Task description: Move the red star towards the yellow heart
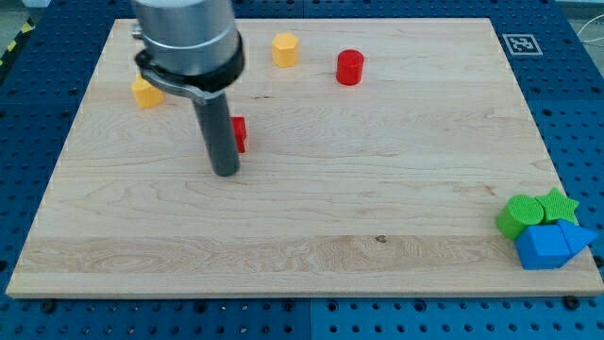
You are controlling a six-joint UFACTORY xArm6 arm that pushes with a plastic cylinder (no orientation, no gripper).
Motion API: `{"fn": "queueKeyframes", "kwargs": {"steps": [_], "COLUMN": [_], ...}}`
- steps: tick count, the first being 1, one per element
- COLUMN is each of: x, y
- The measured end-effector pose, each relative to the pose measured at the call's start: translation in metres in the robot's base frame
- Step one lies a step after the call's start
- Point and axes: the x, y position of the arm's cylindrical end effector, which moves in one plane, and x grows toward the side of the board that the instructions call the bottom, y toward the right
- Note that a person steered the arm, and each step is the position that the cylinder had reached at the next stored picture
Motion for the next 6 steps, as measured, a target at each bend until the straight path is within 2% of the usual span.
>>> {"fn": "queueKeyframes", "kwargs": {"steps": [1, 2, 3, 4, 6], "x": [0.01, 0.002, -0.03, -0.043, -0.043], "y": [0.038, 0.067, 0.067, 0.043, -0.048]}}
